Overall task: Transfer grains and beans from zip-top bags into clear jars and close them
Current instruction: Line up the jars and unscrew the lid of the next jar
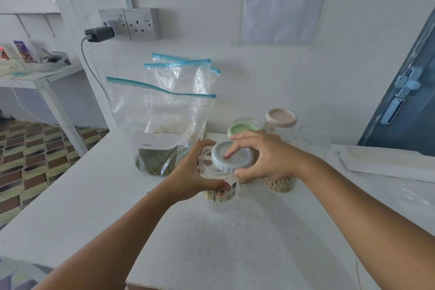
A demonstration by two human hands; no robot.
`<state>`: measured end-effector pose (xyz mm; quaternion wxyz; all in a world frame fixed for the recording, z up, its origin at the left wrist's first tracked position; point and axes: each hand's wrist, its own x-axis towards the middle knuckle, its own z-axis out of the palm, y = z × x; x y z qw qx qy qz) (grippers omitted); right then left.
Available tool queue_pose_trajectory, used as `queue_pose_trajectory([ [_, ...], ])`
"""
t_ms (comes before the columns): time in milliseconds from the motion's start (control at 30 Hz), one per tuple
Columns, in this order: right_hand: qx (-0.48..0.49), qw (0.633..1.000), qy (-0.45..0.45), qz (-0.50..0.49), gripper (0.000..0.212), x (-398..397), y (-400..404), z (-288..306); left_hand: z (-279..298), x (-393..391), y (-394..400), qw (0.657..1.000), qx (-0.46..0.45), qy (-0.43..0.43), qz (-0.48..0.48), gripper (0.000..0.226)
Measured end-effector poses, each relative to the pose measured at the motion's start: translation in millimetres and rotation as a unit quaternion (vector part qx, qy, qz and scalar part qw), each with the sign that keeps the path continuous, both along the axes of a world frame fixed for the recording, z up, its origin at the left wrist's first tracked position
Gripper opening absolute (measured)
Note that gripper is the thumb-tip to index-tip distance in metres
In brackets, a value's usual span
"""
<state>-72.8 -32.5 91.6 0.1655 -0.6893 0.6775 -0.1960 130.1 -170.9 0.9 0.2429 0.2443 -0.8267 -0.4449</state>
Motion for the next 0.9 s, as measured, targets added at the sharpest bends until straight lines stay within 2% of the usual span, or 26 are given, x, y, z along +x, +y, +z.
queue_pose_trajectory([
  [167, -0.061, 0.993, -0.091, -0.045, 0.037, -9.5, 26.8, -25.2, -2.1, -1.2, -4.9, 1.0, 0.013, -0.008, 0.018, 0.104],
  [300, -0.113, 0.975, -0.177, -0.069, 0.015, -17.3, 51.4, -56.4, -2.5, -3.8, -7.3, 0.999, 0.017, -0.012, 0.028, 0.103],
  [333, -0.119, 0.972, -0.186, -0.085, 0.017, -17.1, 57.7, -62.2, -3.3, -4.3, -7.8, 0.999, 0.017, -0.012, 0.027, 0.104],
  [433, -0.06, 0.965, -0.205, -0.154, 0.031, -15.3, 68.3, -77.9, -4.8, -4.0, -9.1, 0.999, 0.019, -0.012, 0.024, 0.106],
  [533, 0.029, 0.936, -0.267, -0.229, 0.034, -12.4, 66.3, -92.0, -3.6, -4.2, -8.6, 0.999, 0.022, -0.015, 0.019, 0.105],
  [667, 0.095, 0.916, -0.293, -0.258, 0.045, -9.5, 54.5, -109.2, -3.3, -4.3, -8.8, 0.999, 0.023, -0.016, 0.022, 0.105],
  [767, 0.113, 0.922, -0.25, -0.272, 0.041, -8.1, 47.8, -117.9, -2.6, -4.0, -8.5, 0.999, 0.026, -0.018, 0.023, 0.105],
  [833, 0.111, 0.948, -0.134, -0.268, 0.038, -8.2, 45.8, -123.2, -1.7, -3.8, -8.1, 0.999, 0.025, -0.021, 0.025, 0.106],
  [900, 0.12, 0.957, -0.027, -0.261, 0.036, -6.2, 46.7, -125.4, -1.4, -3.5, -7.9, 0.999, 0.023, -0.025, 0.025, 0.106],
])
